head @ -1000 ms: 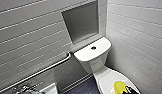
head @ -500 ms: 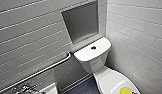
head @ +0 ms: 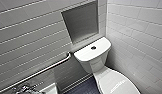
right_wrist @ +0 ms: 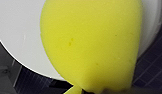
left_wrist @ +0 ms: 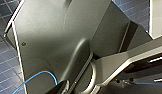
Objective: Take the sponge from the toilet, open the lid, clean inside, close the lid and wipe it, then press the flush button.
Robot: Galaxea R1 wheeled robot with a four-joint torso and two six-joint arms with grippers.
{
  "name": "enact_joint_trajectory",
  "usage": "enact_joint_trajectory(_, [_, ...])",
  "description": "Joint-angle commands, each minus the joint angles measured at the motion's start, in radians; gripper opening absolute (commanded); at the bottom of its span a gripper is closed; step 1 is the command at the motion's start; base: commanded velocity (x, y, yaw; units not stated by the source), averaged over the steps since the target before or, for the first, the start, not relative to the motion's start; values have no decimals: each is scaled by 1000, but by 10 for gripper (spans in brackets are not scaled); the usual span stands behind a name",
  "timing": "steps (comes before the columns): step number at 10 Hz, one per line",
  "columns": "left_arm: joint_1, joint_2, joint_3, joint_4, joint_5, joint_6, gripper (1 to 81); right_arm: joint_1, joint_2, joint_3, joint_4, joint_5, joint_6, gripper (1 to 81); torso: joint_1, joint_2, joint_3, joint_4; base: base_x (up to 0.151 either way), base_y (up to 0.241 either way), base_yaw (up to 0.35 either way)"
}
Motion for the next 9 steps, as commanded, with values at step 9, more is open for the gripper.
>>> enact_joint_trajectory(9, [-25,-15,6,3,58,9,811,312,-22,553,-64,501,42,10,0,0,0,0,0,0,0])
